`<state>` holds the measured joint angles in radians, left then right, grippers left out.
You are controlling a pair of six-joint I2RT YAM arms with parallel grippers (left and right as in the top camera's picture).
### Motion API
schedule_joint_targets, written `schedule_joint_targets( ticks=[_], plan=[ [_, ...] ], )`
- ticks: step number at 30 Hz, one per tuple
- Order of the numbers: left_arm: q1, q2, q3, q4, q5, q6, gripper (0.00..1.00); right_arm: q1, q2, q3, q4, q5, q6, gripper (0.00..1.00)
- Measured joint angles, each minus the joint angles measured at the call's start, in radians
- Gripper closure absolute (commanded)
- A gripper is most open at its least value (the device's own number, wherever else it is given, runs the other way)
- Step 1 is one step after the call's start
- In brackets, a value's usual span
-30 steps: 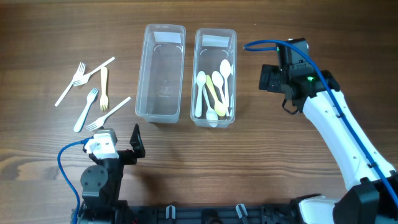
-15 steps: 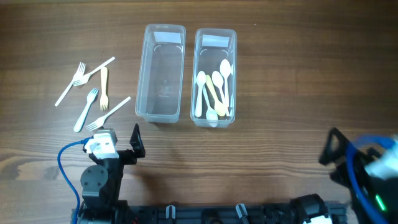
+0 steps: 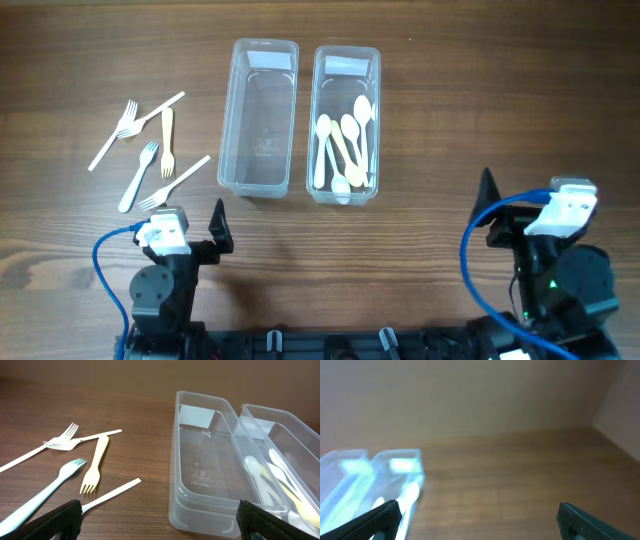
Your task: Pack container
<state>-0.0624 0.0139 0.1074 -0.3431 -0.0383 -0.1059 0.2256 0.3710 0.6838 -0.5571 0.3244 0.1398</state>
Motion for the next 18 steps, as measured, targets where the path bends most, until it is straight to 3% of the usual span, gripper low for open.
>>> schedule_joint_targets(
  ticks=[3, 8, 18],
  plan=[
    [0.000, 0.000, 0.000, 0.000, 0.000, 0.000, 0.00, 0.000, -0.002, -0.132, 0.148, 0.118, 0.074, 0.00],
    [0.000, 0.000, 0.000, 0.000, 0.000, 0.000, 0.00, 0.000, -0.002, -0.370, 0.457, -0.045, 0.015, 0.00],
    [0.000, 0.000, 0.000, 0.000, 0.000, 0.000, 0.00, 0.000, -0.002, -0.480, 0.442, -0.074, 0.004, 0.00]
  ],
)
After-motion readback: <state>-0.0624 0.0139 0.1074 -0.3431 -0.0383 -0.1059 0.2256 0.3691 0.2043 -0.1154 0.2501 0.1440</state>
